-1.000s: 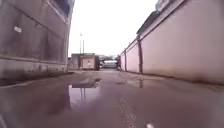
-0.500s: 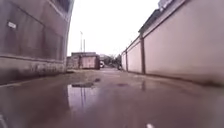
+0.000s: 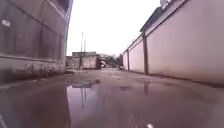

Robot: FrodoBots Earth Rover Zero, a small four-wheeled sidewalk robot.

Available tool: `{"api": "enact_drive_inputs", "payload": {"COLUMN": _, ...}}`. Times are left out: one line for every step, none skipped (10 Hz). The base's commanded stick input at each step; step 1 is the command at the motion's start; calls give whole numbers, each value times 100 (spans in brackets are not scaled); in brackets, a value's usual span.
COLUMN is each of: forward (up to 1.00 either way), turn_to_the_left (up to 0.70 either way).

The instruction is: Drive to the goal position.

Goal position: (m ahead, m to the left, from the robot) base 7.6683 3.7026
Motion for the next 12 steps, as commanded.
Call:
{"api": "enact_drive_inputs", "payload": {"forward": 85, "turn_to_the_left": 0}}
{"api": "enact_drive_inputs", "payload": {"forward": 85, "turn_to_the_left": 0}}
{"api": "enact_drive_inputs", "payload": {"forward": 85, "turn_to_the_left": 0}}
{"api": "enact_drive_inputs", "payload": {"forward": 85, "turn_to_the_left": 0}}
{"api": "enact_drive_inputs", "payload": {"forward": 85, "turn_to_the_left": 0}}
{"api": "enact_drive_inputs", "payload": {"forward": 85, "turn_to_the_left": 0}}
{"api": "enact_drive_inputs", "payload": {"forward": 85, "turn_to_the_left": 0}}
{"api": "enact_drive_inputs", "payload": {"forward": 85, "turn_to_the_left": 0}}
{"api": "enact_drive_inputs", "payload": {"forward": 85, "turn_to_the_left": 0}}
{"api": "enact_drive_inputs", "payload": {"forward": 85, "turn_to_the_left": 0}}
{"api": "enact_drive_inputs", "payload": {"forward": 85, "turn_to_the_left": 0}}
{"api": "enact_drive_inputs", "payload": {"forward": 85, "turn_to_the_left": 0}}
